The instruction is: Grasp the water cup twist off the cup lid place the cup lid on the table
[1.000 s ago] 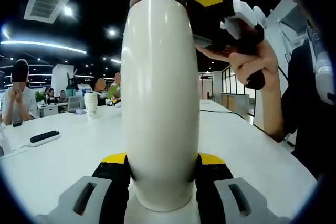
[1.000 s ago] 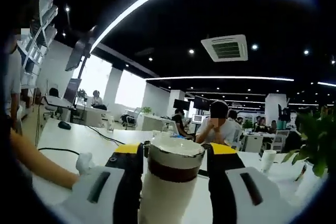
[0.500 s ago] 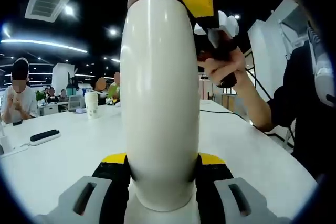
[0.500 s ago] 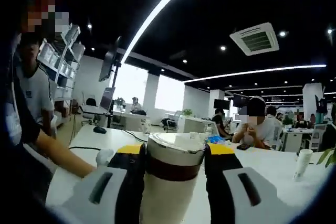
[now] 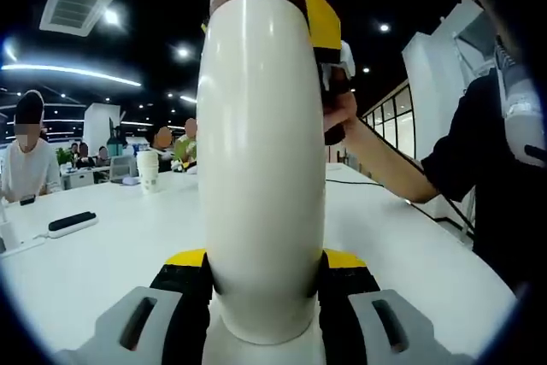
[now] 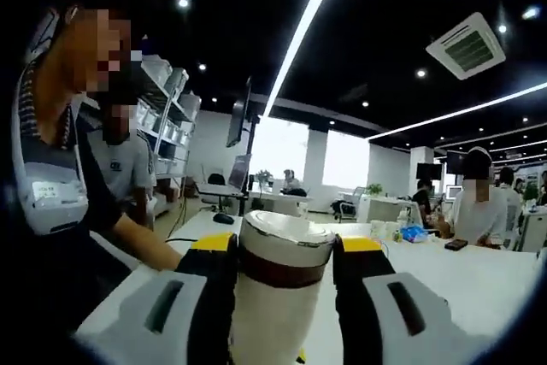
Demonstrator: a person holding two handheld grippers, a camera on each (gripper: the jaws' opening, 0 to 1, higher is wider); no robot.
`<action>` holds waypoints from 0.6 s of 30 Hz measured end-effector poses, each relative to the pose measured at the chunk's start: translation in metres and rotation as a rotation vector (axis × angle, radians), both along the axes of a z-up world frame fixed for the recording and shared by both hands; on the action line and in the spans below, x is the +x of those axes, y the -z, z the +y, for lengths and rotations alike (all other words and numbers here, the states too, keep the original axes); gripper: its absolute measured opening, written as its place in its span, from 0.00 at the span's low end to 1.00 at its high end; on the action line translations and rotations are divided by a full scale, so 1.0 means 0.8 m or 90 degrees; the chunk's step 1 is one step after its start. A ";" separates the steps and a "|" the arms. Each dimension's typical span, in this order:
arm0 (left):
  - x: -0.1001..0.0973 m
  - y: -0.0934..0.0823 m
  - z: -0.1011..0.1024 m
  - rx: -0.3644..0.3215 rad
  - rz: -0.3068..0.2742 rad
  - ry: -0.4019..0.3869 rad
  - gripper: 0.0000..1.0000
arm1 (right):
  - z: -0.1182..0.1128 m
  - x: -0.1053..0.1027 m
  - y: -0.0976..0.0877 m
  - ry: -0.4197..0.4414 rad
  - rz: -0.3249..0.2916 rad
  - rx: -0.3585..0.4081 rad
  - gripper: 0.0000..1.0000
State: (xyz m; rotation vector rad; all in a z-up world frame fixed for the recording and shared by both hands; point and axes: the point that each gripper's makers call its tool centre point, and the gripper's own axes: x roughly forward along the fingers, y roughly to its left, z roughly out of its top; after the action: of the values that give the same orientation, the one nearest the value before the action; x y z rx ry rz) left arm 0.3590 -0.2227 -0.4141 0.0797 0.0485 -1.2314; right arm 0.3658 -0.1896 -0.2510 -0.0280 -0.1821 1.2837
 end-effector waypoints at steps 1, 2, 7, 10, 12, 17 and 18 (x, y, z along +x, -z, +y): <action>-0.002 0.000 -0.001 0.000 -0.001 0.000 0.50 | 0.000 0.000 0.001 0.012 0.001 -0.002 0.48; -0.004 -0.001 -0.003 0.001 -0.002 0.000 0.50 | -0.001 0.002 0.002 0.054 0.016 -0.001 0.50; -0.007 -0.001 -0.006 0.001 -0.002 0.000 0.50 | -0.014 -0.010 -0.018 0.245 0.067 0.074 0.67; -0.004 -0.001 -0.004 0.000 -0.001 0.000 0.50 | -0.017 -0.023 -0.026 0.324 -0.005 0.055 0.66; -0.005 -0.001 -0.005 0.001 -0.002 -0.001 0.50 | -0.019 -0.020 -0.030 0.357 -0.031 0.044 0.65; -0.010 -0.001 -0.008 0.002 -0.002 -0.003 0.50 | -0.010 -0.008 -0.027 0.383 -0.033 0.031 0.62; -0.008 -0.001 -0.006 0.001 -0.001 -0.002 0.50 | -0.010 -0.004 -0.026 0.385 -0.036 0.030 0.58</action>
State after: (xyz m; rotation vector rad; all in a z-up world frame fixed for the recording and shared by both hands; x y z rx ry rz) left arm 0.3528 -0.2276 -0.4135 0.0825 0.0485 -1.2274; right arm 0.3625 -0.1973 -0.2300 -0.0729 -0.2313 0.6751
